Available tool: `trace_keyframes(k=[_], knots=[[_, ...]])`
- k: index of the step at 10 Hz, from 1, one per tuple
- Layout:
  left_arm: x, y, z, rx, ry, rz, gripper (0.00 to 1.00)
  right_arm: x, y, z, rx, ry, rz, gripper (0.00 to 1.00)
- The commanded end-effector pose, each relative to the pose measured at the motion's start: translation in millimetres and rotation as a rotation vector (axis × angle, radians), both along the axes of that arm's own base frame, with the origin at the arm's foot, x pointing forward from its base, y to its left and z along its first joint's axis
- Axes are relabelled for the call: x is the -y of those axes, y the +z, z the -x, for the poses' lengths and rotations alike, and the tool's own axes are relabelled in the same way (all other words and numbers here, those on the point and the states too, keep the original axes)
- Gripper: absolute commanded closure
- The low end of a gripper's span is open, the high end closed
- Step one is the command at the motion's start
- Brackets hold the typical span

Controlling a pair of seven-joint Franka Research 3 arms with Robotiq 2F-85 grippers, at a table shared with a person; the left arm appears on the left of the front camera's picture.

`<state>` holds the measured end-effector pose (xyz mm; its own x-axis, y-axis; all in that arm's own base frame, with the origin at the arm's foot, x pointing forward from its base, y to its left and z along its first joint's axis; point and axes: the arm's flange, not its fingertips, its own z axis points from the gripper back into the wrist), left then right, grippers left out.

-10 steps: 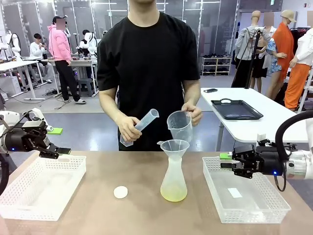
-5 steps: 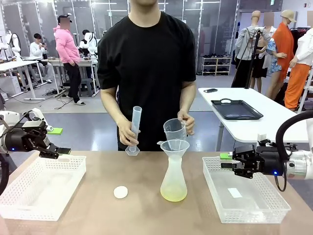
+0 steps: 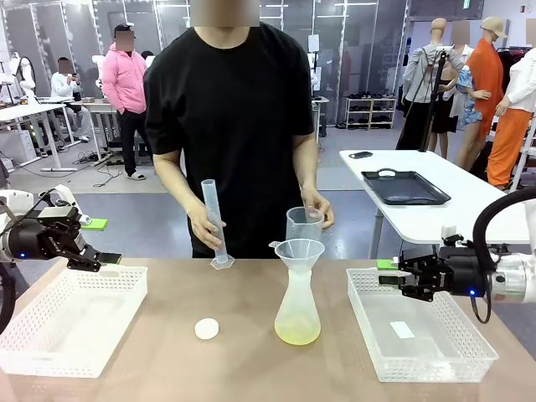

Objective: Prepare the solutions needed for the experiment.
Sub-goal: Once the solution is in the Big flask , pick up the Plastic Funnel and place it back into the right Organizing basket.

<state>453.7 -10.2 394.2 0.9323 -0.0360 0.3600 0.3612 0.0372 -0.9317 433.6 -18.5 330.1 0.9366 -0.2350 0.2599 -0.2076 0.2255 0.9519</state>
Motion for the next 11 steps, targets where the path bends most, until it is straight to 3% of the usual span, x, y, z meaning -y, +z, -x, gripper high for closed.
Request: trace_keyframes(k=[1, 4, 8, 9, 11], knots=[[2, 3, -1, 0.008, 0.005, -0.008, 0.00, -2, 29, -8, 0.084, 0.040, 0.130, 0.52], [2, 3, -1, 0.008, 0.005, -0.008, 0.00, -9, 79, -33, 0.211, 0.138, 0.308, 0.52], [2, 3, -1, 0.008, 0.005, -0.008, 0.00, -40, 133, -60, 0.302, 0.212, 0.500, 0.52], [2, 3, -1, 0.008, 0.005, -0.008, 0.00, -22, 119, -52, 0.292, 0.194, 0.429, 0.52], [2, 3, -1, 0.008, 0.005, -0.008, 0.00, -22, 119, -52, 0.292, 0.194, 0.429, 0.52]])
